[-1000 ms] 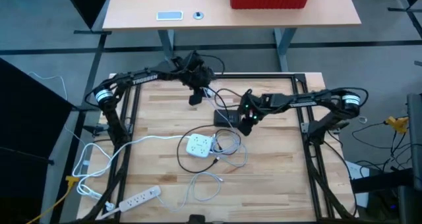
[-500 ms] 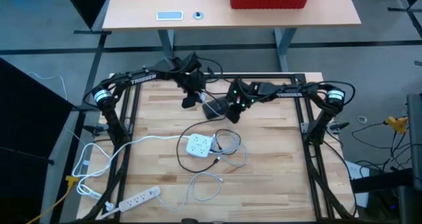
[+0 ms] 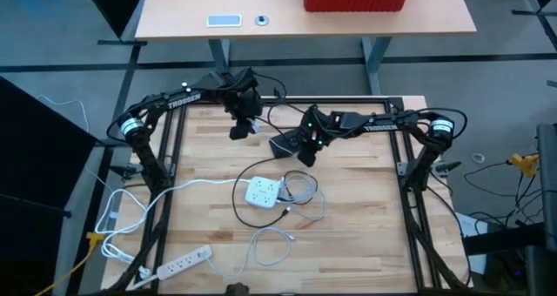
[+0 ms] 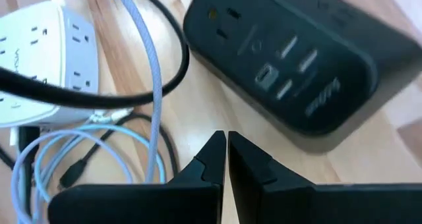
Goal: Insert USB
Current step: Insert the white charger adapter with USB cables into the black outlet extension
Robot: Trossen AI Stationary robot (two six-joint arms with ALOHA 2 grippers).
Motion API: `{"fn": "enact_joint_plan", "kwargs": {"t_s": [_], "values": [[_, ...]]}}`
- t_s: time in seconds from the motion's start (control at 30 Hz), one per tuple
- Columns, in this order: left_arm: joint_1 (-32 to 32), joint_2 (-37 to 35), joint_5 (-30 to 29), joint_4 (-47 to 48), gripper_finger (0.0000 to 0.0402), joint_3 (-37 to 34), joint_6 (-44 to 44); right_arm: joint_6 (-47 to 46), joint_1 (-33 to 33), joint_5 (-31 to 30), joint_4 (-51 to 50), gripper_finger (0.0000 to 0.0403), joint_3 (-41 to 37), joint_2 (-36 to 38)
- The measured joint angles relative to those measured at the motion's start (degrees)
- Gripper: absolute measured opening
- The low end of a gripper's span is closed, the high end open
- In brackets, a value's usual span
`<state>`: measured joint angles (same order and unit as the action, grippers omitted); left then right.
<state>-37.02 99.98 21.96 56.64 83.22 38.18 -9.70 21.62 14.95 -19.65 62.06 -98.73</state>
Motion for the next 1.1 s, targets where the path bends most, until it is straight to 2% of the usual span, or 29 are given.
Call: {"fn": "enact_joint_plan", "kwargs": {"t_s": [0.13, 0.23, 0.37, 0.47, 0.6, 0.73, 0.9, 1.0, 1.1], "values": [[-0.06, 0.00, -0.02, 0.02, 0.0131, 0.00, 0.32, 0.64, 1.80, -2.91, 1.48, 0.0000, 1.04, -0.38], [-0.06, 0.00, 0.00, 0.75, 0.0131, -0.02, 0.32, 0.43, 2.80, -2.80, 0.90, 0.0000, 2.29, 0.11], [-0.17, -0.02, -0.02, 2.79, 0.0131, -0.04, 0.34, 0.30, 1.87, 2.95, 0.03, 0.0000, 2.61, 0.80], [-0.22, -0.04, -0.02, 4.00, 0.0131, -0.07, 0.34, 0.39, 0.01, 3.51, -0.04, 0.0000, 1.38, 0.27], [-0.22, -0.04, -0.02, 4.20, 0.0131, -0.09, 0.34, 2.82, -1.65, 0.73, 2.66, 0.0000, 0.33, -2.05], [-0.22, -0.04, -0.02, 4.43, 0.0131, -0.09, 0.56, 5.44, -1.57, -6.39, 5.99, 0.0000, 0.31, -3.68], [-0.22, -0.04, -0.02, 6.04, 0.0131, -0.09, 0.56, 6.56, -0.95, -14.57, 5.51, 0.0000, 1.11, -2.24], [-0.22, -0.04, -0.02, 6.54, 0.0131, -0.11, 0.78, 8.04, -0.91, -14.91, 5.71, 0.0000, 1.72, -0.57], [-0.22, -0.04, 0.00, 6.69, 0.0130, -0.11, 1.83, 8.13, -0.98, -12.17, 4.99, 0.0000, 1.65, -0.33]]}}
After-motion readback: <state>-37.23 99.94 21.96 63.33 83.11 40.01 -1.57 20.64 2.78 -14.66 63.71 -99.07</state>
